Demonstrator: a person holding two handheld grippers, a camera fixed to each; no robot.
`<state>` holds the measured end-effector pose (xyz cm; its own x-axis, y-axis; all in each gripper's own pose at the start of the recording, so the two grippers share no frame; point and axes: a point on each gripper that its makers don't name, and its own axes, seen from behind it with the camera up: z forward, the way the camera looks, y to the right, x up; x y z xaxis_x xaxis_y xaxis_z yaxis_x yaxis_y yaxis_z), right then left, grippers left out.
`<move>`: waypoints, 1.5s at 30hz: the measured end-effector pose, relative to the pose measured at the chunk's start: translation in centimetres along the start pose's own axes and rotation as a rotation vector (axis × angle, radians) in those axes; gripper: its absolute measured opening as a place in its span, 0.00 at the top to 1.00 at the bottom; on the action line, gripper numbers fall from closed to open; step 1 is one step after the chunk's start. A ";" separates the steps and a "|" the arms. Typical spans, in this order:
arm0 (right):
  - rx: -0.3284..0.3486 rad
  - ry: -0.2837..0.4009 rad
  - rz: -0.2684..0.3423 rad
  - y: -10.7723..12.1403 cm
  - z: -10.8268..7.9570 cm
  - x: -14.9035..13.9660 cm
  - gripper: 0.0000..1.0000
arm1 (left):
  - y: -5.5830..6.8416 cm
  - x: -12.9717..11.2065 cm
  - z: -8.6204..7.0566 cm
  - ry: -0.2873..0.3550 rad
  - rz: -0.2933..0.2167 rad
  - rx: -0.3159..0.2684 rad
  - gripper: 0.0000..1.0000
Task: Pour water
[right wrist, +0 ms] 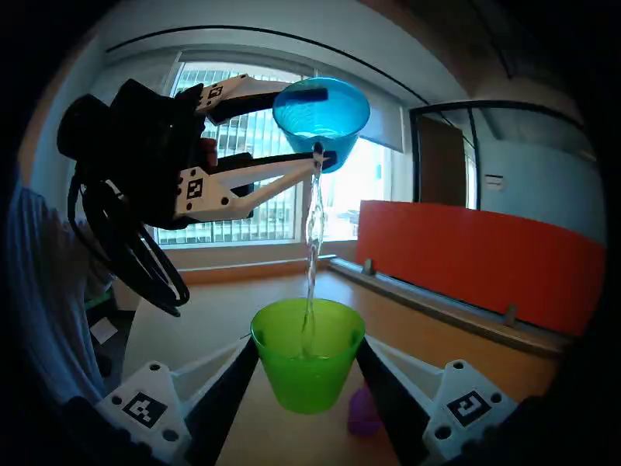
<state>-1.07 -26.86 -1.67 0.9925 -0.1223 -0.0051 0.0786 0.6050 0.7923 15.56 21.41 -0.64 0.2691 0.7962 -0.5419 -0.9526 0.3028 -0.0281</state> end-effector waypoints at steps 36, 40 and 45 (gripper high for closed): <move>-0.005 0.013 0.000 0.1 -0.3 0.4 0.11 | -0.3 1.7 -0.2 0.031 0.221 0.040 0.16; -0.007 0.013 0.000 0.1 -0.3 0.4 0.11 | -0.3 1.8 -0.4 0.032 0.253 0.047 0.15; -0.008 0.016 0.003 0.2 -0.3 0.5 0.11 | -0.3 2.0 -0.5 0.032 0.301 0.055 0.15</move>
<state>-0.55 -26.57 -1.72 0.9941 -0.1081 -0.0130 0.0768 0.6113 0.7876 16.33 22.61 -2.17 -0.0297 0.8376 -0.5454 -0.9794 0.0845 0.1832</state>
